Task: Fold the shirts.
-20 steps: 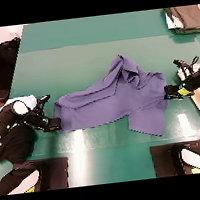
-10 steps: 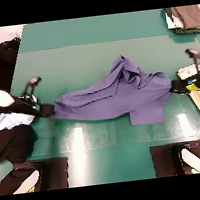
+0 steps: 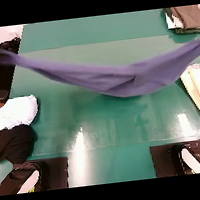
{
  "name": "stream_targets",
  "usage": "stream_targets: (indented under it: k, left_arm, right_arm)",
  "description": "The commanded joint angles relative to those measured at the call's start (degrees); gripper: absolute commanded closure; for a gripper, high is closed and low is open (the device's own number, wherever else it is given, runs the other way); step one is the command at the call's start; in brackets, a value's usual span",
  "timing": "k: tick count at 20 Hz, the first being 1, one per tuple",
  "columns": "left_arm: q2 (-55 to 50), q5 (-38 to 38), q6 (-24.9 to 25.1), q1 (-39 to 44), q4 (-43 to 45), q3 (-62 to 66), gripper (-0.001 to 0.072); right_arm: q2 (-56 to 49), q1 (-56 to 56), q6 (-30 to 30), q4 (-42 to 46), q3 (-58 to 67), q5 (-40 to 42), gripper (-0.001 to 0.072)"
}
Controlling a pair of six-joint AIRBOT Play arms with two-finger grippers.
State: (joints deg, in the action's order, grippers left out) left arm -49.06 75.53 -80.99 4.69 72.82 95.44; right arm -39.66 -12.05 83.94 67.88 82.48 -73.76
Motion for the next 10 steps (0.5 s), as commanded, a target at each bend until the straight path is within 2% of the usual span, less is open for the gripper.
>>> stream_targets:
  k: [1,6,10]
  left_arm:
    - [0.31,1.03,-0.63,-0.02,0.46,16.61,0.0685]
    - [0.37,6.29,-3.74,-0.02,0.07,27.91,0.0684]
    - [0.37,5.81,-4.72,-0.02,-0.13,34.99,0.0685]
  right_arm:
    - [1.49,-0.02,0.02,-0.90,14.01,1.73,0.0689]
    - [1.53,-0.02,0.04,-0.90,27.67,0.85,0.0689]
    - [0.35,-0.07,0.07,-0.20,37.22,0.28,0.0689]
